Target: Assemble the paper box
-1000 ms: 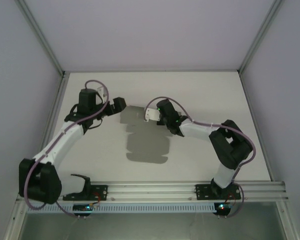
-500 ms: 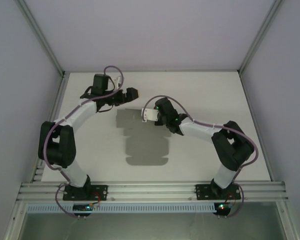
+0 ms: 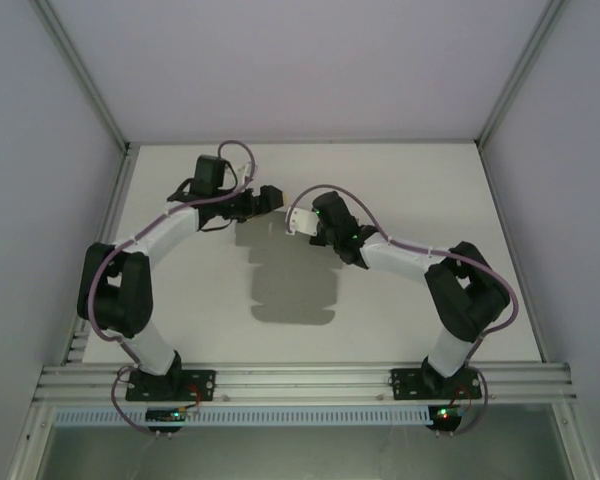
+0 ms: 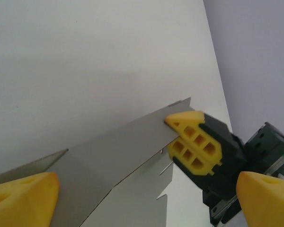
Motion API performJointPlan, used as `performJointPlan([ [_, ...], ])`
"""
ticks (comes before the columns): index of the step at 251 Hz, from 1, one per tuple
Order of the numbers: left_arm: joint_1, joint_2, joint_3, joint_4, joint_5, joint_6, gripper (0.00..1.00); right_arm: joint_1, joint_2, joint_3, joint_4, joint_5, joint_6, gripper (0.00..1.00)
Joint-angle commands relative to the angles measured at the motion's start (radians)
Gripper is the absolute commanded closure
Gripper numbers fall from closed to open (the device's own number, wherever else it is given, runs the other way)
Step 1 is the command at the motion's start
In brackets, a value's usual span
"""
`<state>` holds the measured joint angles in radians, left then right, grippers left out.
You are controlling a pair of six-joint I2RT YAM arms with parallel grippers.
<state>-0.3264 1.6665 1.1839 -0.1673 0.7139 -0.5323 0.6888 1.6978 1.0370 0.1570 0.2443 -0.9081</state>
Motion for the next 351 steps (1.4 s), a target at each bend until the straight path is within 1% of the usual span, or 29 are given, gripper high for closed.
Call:
performJointPlan([
  [1, -0.025, -0.026, -0.049, 0.076, 0.056, -0.083, 0.05, -0.002, 0.0, 0.031, 0.118, 0.093, 0.068, 1.0],
  [19, -0.025, -0.012, -0.062, 0.161, 0.104, -0.124, 0.06, 0.005, -0.006, 0.017, 0.138, 0.059, 0.093, 1.0],
  [49, -0.029, 0.022, -0.083, 0.392, 0.22, -0.269, 0.12, 0.013, 0.003, 0.013, 0.157, 0.032, 0.134, 1.0],
  [68, -0.034, 0.046, -0.089, 0.516, 0.273, -0.35, 0.13, 0.017, 0.014, 0.009, 0.175, 0.031, 0.151, 1.0],
  [84, -0.039, 0.062, -0.083, 0.55, 0.283, -0.372, 0.13, 0.019, 0.019, 0.008, 0.188, 0.026, 0.167, 1.0],
  [110, -0.048, 0.086, -0.074, 0.584, 0.264, -0.385, 0.13, 0.032, 0.022, -0.013, 0.223, -0.007, 0.177, 1.0],
  [129, -0.06, 0.114, -0.085, 0.737, 0.261, -0.479, 0.13, 0.037, 0.031, -0.014, 0.227, -0.044, 0.217, 1.0],
  [154, -0.066, 0.161, -0.082, 0.944, 0.289, -0.621, 0.14, 0.049, 0.055, -0.013, 0.264, -0.038, 0.233, 1.0],
  [170, -0.069, 0.183, -0.072, 1.008, 0.306, -0.679, 0.14, 0.054, 0.059, -0.016, 0.285, -0.036, 0.237, 1.0],
  [179, -0.071, 0.191, -0.06, 0.989, 0.315, -0.675, 0.14, 0.054, 0.058, -0.018, 0.287, -0.037, 0.239, 1.0],
  [195, -0.069, 0.189, -0.051, 0.911, 0.306, -0.625, 0.14, 0.052, 0.053, -0.021, 0.282, -0.041, 0.245, 1.0],
  [233, -0.059, 0.111, -0.058, 0.66, 0.229, -0.426, 0.12, 0.034, 0.019, -0.038, 0.26, -0.045, 0.248, 1.0],
  [258, -0.03, -0.006, -0.074, 0.43, 0.13, -0.246, 0.05, 0.006, -0.013, -0.043, 0.208, -0.053, 0.218, 1.0],
  [265, -0.017, -0.043, -0.079, 0.357, 0.089, -0.192, 0.0, -0.006, -0.024, -0.041, 0.181, -0.058, 0.206, 1.0],
  [273, -0.004, -0.088, -0.088, 0.274, 0.033, -0.131, 0.0, -0.018, -0.036, -0.039, 0.153, -0.062, 0.192, 1.0],
  [292, 0.033, -0.182, -0.111, 0.101, -0.117, -0.02, 0.0, -0.047, -0.067, -0.018, 0.032, -0.097, 0.139, 1.0],
  [310, 0.073, -0.254, -0.149, 0.001, -0.211, 0.042, 0.0, -0.069, -0.087, 0.005, -0.063, -0.103, 0.071, 1.0],
  [330, 0.13, -0.317, -0.215, -0.027, -0.24, 0.072, 0.01, -0.082, -0.088, 0.077, -0.238, -0.077, 0.012, 1.0],
  [340, 0.163, -0.343, -0.253, -0.022, -0.237, 0.072, 0.0, -0.092, -0.084, 0.126, -0.349, -0.087, 0.002, 1.0],
  [351, 0.195, -0.365, -0.296, -0.012, -0.236, 0.079, 0.01, -0.1, -0.081, 0.176, -0.432, -0.103, 0.002, 1.0],
])
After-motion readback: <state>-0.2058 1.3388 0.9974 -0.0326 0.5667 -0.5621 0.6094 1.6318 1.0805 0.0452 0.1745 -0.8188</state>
